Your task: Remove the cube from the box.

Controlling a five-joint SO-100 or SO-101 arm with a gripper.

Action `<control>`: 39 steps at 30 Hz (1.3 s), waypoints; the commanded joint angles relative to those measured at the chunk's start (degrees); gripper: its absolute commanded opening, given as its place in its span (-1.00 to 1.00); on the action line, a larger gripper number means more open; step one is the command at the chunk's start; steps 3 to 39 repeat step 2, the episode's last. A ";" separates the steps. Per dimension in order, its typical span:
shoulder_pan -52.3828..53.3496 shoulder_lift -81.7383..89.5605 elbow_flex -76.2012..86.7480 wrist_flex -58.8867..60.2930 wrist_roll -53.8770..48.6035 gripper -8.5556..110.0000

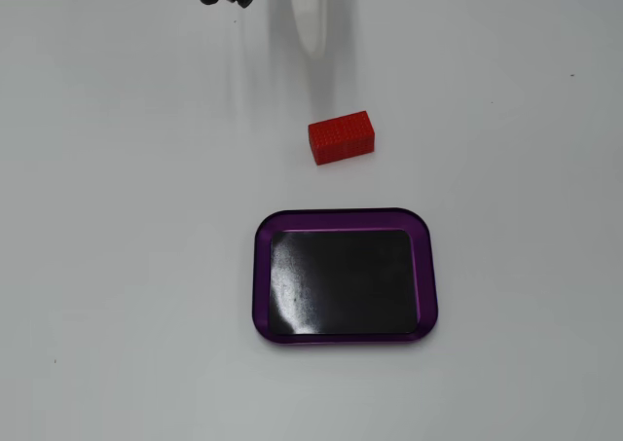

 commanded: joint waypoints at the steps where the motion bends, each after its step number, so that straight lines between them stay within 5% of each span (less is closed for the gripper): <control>1: 0.09 1.58 0.35 -0.88 -0.35 -0.86; 39: 0.09 1.58 0.35 -0.88 -0.35 -0.86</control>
